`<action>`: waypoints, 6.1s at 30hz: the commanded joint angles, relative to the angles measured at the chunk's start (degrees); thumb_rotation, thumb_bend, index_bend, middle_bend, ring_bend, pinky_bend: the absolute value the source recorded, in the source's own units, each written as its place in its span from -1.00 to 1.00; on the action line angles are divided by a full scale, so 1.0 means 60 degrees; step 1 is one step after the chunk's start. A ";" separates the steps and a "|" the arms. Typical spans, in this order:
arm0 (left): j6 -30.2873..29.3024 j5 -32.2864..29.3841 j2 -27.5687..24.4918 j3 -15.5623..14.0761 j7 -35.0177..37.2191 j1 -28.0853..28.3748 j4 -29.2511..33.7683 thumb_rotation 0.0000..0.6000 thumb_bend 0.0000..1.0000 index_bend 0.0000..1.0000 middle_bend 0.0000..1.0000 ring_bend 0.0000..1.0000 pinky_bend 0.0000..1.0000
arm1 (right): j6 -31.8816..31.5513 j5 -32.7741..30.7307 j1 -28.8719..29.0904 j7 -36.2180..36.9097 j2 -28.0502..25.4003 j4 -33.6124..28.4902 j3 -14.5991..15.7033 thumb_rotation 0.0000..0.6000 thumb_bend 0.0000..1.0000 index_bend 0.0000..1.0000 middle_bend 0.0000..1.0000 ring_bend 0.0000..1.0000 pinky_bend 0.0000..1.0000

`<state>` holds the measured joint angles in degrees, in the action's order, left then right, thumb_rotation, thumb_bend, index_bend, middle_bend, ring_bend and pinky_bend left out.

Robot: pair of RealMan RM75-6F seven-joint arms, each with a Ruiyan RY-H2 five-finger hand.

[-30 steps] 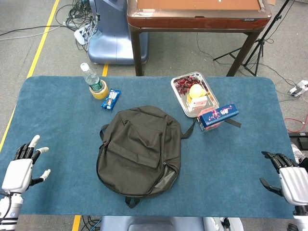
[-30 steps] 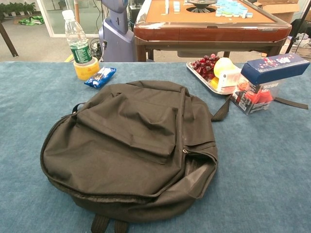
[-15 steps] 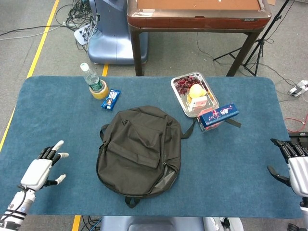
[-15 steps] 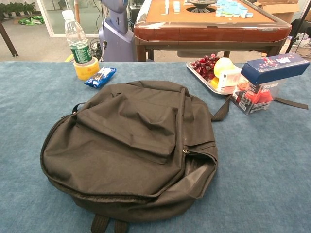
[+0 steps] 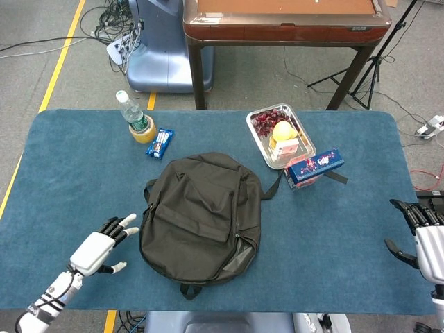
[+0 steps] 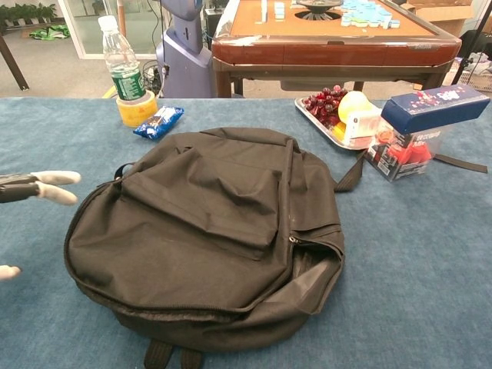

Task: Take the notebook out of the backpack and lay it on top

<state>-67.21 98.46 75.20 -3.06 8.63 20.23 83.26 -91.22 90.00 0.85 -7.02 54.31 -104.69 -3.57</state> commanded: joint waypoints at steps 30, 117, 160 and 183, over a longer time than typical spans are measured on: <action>-0.0490 0.0113 0.1964 -0.0285 0.0187 0.0500 -0.1089 1.00 -0.61 -0.84 -1.00 -1.00 -1.00 | -0.0104 0.0109 -0.0185 0.0457 -0.0068 0.0163 0.0088 1.00 -0.59 -0.57 -0.42 -0.51 -0.23; 0.1236 -0.4962 0.2384 0.3646 0.0786 0.3469 0.1688 1.00 0.17 0.22 -0.98 -1.00 -1.00 | 0.7061 0.1173 0.5376 -0.0515 0.4917 0.0535 0.0104 1.00 -0.43 -0.57 -0.37 -0.51 -0.18; 0.1170 -0.4944 0.2253 0.3560 0.1016 0.3390 0.1632 1.00 0.17 0.22 -0.98 -1.00 -1.00 | 0.6922 -0.0212 0.6534 -0.2333 0.7768 0.3644 0.0133 1.00 -0.95 -0.57 -0.45 -0.61 -0.17; 0.1158 -0.4893 0.2169 0.3535 0.1125 0.3348 0.1691 1.00 0.17 0.22 -0.98 -1.00 -1.00 | 0.6121 0.0351 0.6756 -0.2084 0.8471 0.5025 0.0303 1.00 -0.98 -0.57 -0.53 -0.66 -0.26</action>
<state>-60.27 69.11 88.21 18.16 15.38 40.32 93.41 -53.83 91.43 41.02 -20.11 104.44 -75.29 -1.61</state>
